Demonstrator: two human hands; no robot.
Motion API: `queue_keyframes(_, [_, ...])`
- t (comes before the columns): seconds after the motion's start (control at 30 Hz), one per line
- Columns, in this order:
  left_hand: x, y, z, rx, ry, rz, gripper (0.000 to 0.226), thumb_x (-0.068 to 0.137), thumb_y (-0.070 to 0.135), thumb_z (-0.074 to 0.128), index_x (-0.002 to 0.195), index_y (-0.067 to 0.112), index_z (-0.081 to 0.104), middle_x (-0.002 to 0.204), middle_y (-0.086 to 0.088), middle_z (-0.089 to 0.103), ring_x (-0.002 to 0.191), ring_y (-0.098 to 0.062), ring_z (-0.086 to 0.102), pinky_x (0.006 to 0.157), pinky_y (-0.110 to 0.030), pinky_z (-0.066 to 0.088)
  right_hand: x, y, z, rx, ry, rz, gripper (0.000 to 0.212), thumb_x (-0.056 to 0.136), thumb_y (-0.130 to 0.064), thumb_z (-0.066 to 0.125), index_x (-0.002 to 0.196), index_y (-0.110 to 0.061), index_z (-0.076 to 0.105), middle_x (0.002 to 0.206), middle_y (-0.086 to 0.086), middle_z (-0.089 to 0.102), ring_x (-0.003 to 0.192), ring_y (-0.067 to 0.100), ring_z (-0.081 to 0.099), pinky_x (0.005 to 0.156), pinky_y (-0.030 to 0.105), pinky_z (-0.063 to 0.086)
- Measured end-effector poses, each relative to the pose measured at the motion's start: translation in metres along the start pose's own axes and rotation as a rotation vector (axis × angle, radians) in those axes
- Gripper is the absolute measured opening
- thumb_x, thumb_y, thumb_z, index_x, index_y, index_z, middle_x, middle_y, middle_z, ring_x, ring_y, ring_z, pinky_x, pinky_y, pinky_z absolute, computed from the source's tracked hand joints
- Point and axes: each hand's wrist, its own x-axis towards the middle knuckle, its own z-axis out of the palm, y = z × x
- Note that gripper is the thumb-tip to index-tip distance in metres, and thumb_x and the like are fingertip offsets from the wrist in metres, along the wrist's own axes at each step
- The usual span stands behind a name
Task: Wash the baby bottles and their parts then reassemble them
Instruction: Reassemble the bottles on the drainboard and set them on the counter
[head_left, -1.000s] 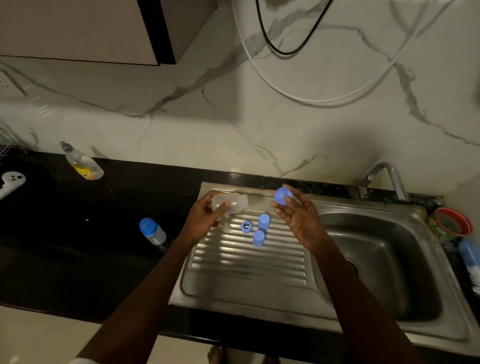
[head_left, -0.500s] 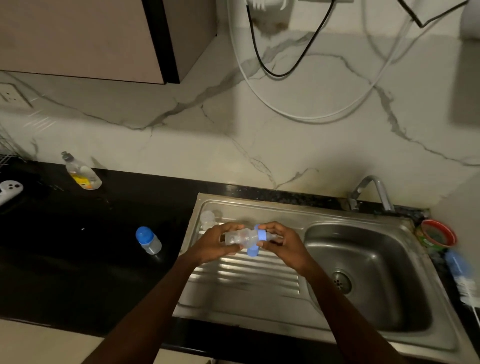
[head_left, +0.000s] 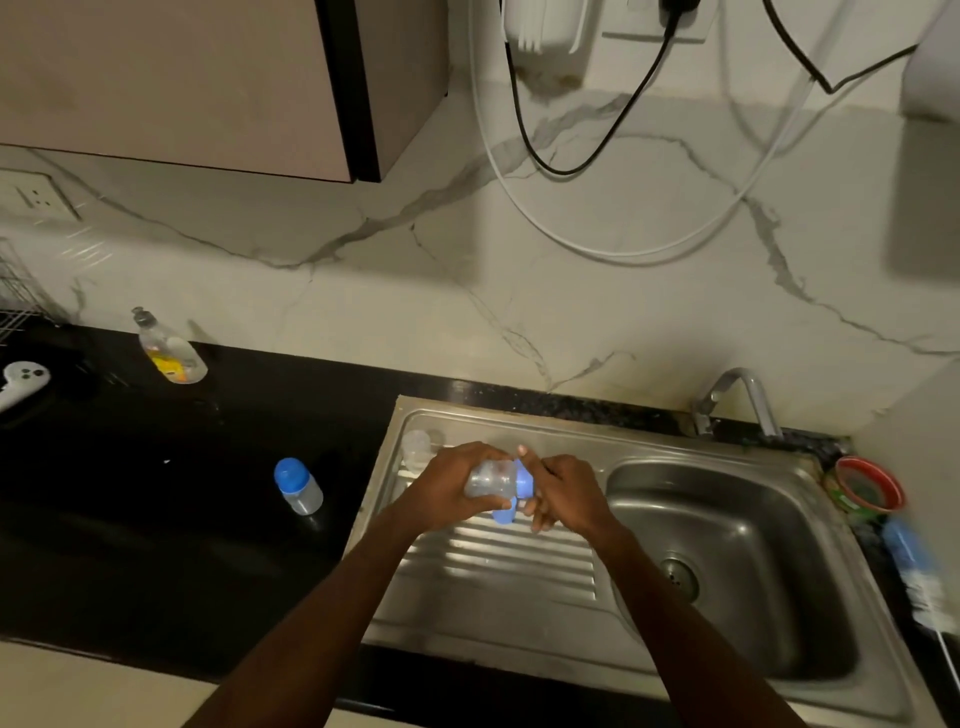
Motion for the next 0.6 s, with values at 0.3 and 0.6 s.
queue_keyframes(0.3, [-0.007, -0.008, 0.0, -0.008, 0.046, -0.024, 0.051, 0.078, 0.052, 0.082, 0.122, 0.032, 0.064, 0.115, 0.013, 0.07, 0.106, -0.01, 0.066, 0.092, -0.039, 0.055, 0.005, 0.006, -0.001, 0.012, -0.112, -0.03, 0.043, 0.098, -0.046, 0.059, 0.089, -0.005, 0.071, 0.071, 0.015, 0.073, 0.06, 0.035, 0.071, 0.061, 0.038, 0.06])
queue_keyframes(0.6, [-0.017, -0.021, -0.004, -0.053, 0.043, -0.109, 0.06, 0.072, 0.074, 0.074, 0.12, 0.039, 0.064, 0.114, 0.012, 0.07, 0.107, -0.01, 0.067, 0.095, -0.043, 0.056, 0.017, 0.021, 0.002, -0.276, -0.106, -0.263, 0.022, 0.09, -0.027, 0.077, 0.108, -0.017, 0.068, 0.091, -0.007, 0.073, 0.079, -0.001, 0.067, 0.071, 0.011, 0.047])
